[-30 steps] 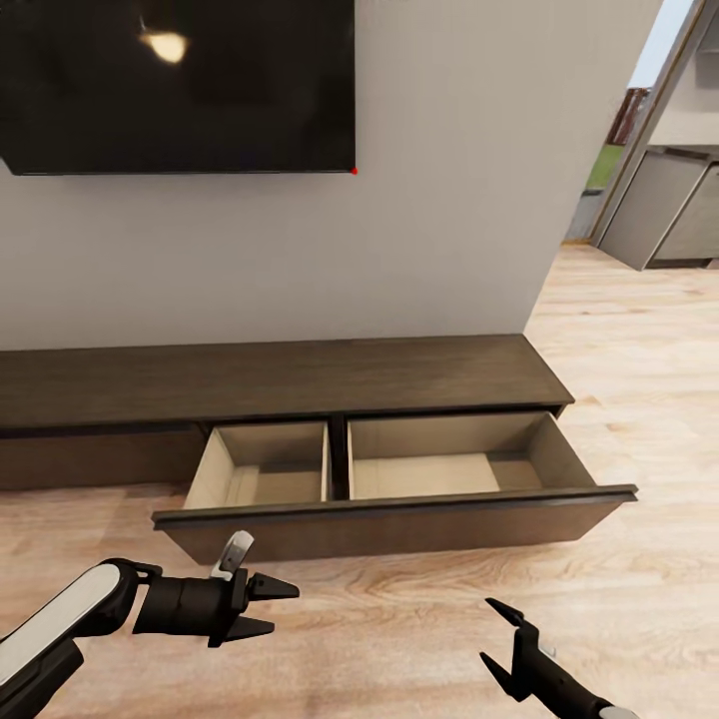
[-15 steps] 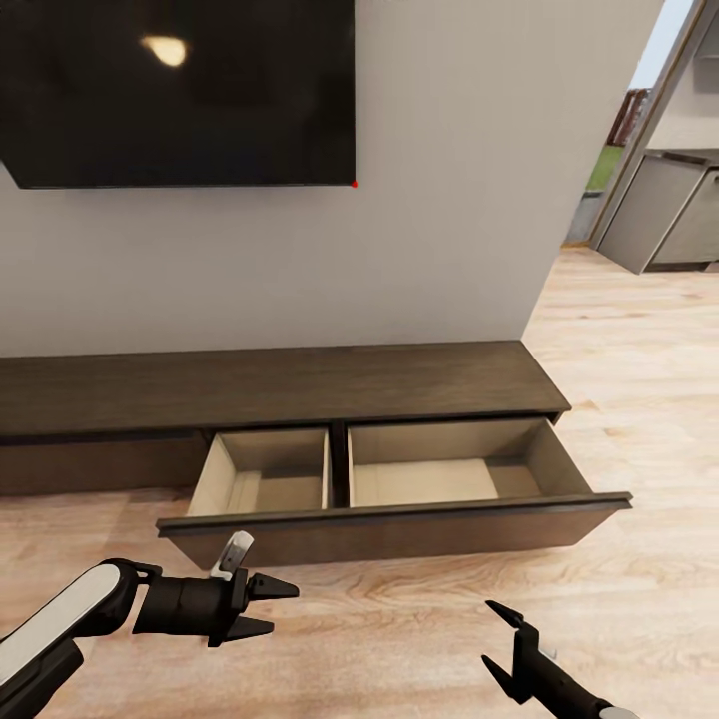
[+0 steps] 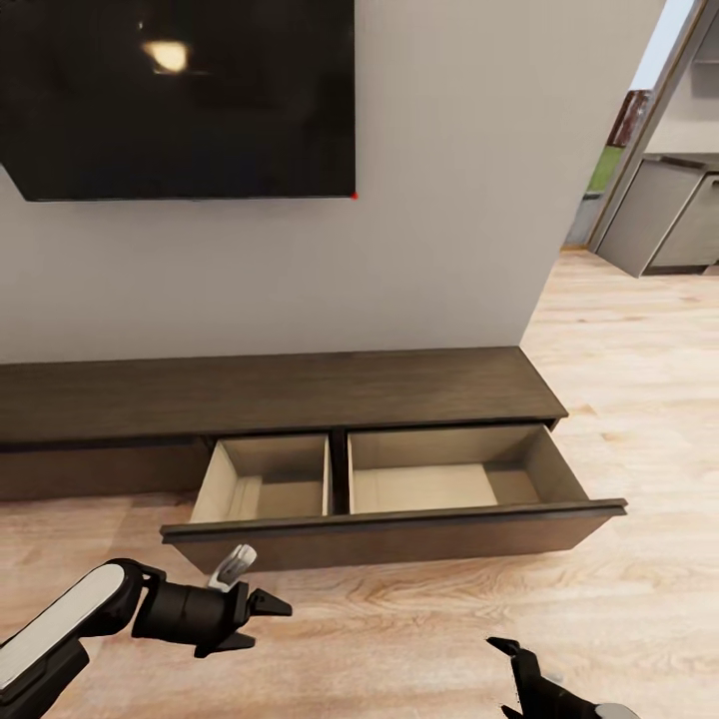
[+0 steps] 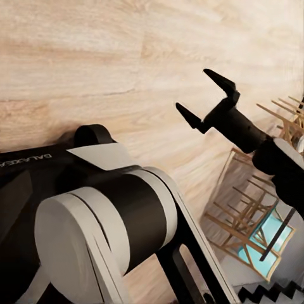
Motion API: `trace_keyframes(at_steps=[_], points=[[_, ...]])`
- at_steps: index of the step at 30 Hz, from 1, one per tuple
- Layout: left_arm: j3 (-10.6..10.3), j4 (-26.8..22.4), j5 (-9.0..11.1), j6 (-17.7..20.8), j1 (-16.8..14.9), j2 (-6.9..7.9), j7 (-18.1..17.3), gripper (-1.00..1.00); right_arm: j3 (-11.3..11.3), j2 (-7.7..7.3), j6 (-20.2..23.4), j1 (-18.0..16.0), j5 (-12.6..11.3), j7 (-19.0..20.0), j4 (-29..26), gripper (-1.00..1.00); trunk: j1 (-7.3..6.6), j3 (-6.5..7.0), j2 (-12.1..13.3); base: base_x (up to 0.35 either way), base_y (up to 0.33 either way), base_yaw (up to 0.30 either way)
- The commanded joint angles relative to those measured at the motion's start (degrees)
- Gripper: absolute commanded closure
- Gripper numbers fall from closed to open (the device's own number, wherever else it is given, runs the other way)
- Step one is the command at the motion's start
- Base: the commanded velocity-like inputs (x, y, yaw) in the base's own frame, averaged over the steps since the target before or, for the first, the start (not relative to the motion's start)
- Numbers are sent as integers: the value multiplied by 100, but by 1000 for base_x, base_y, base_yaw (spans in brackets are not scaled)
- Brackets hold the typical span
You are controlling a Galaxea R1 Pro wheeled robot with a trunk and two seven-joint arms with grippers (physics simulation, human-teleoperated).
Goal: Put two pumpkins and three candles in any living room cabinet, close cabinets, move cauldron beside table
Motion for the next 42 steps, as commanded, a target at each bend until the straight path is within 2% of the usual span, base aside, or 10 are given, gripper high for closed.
trace_keyframes(at_steps=[1,8,12,16,19,21,23,27,32,42], points=[[-8,-9,55,-7,-5,-1,140,-100,50,-1,-156,-4,32,-67,3,-100,-23,14,40,0,0,0],[-2,-36,41,-22,-12,-170,636,-100,83,23,-1150,-4,643,-246,-10,-100,-177,140,320,0,0,0],[21,-70,39,-19,-15,-292,991,-100,86,18,-1348,-4,851,-296,-25,-100,-265,212,481,0,0,0],[30,-86,39,-16,-21,-429,1192,-100,77,8,-1401,-4,1372,-565,-243,-100,-353,284,641,0,0,0],[28,-94,39,-18,-22,-466,1238,-100,87,20,-1463,-4,1819,-1419,-741,-100,-418,338,761,0,0,0],[28,-98,-25,-18,-23,-472,1251,-100,139,115,-1730,-4,2305,-2994,-1280,-100,-462,373,842,0,0,0],[32,-101,-197,-16,-26,-482,1254,-100,277,347,-2129,-4,2766,-4070,-1699,-100,-506,409,922,0,0,0],[29,-105,-730,-18,-27,-697,1261,-100,419,598,-2598,-4,3290,-4802,-1991,-100,-594,481,1082,0,0,0],[43,-100,-1660,-29,-25,-900,1273,-100,438,641,-2714,-4,3376,-4896,-2031,-100,-704,571,1283,0,0,0],[47,-102,-1875,-45,-24,-1334,2329,-100,460,653,-2654,-4,3378,-4900,-2029,-100,-924,750,1684,0,0,0]])
